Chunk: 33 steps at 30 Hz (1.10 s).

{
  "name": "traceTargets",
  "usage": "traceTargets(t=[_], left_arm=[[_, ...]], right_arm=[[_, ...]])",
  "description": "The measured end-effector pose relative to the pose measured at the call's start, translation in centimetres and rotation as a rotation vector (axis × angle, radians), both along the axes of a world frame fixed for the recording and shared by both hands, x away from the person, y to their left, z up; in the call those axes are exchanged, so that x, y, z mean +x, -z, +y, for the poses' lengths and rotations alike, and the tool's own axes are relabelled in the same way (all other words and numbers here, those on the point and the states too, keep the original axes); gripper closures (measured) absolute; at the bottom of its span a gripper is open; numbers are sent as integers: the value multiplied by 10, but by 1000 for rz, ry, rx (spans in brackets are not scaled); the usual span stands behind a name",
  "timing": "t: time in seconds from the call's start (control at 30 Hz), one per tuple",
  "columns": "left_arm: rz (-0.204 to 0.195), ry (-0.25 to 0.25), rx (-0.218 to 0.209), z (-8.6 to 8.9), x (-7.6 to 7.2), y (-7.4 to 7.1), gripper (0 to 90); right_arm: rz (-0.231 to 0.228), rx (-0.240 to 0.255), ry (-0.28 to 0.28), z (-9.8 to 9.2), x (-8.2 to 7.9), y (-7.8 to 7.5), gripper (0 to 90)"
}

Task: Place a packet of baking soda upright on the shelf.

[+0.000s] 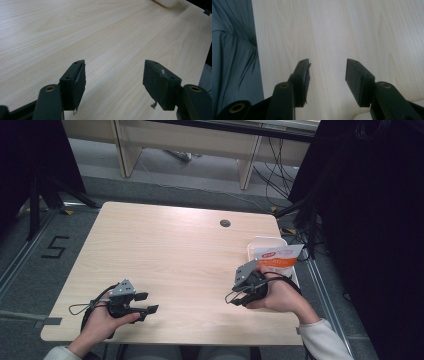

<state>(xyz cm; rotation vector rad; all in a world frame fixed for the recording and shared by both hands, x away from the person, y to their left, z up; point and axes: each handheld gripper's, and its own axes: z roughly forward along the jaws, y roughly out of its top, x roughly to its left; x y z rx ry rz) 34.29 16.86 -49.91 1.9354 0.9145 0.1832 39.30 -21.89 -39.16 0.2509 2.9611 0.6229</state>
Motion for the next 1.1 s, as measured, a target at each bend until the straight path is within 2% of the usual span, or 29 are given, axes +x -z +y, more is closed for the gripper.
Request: traceTargets(t=[0.03,0.07,0.1,0.27,0.33,0.37,0.4,0.53,0.7,0.73,0.8,0.9,0.93,1.1], left_arm=[[1,-1,0,0,0,0,343],[1,-1,0,0,0,0,343],[0,1,0,0,0,0,343],[2,0,1,0,0,0,343],[1,0,0,0,0,0,343],[2,0,-1,0,0,0,343],[1,1,1,0,0,0,343],[1,1,3,0,0,0,343],[8,-7,-5,0,-1,-1,343],[4,-2,0,1,-1,-1,342],[-3,10,2,1,-1,-1,343],[-6,8,1,1,-1,-1,343],[-6,13,8,2,-1,-1,343],[-6,15,13,2,-2,-2,343]], right_arm=[[10,3,9,0,-1,3,551],[22,-5,43,1,-4,5,551],[13,2,13,1,-3,8,551],[34,28,48,2,-9,18,547],[68,42,95,3,-14,24,545],[69,60,75,3,-15,30,542],[77,66,80,4,-17,33,542],[68,106,92,4,-22,45,542],[49,198,172,-1,-29,57,546],[49,217,209,-4,-31,58,549],[51,257,237,-8,-32,61,550],[35,278,250,-12,-34,66,550],[31,296,278,-12,-37,68,550],[23,308,289,-16,-40,74,552]])
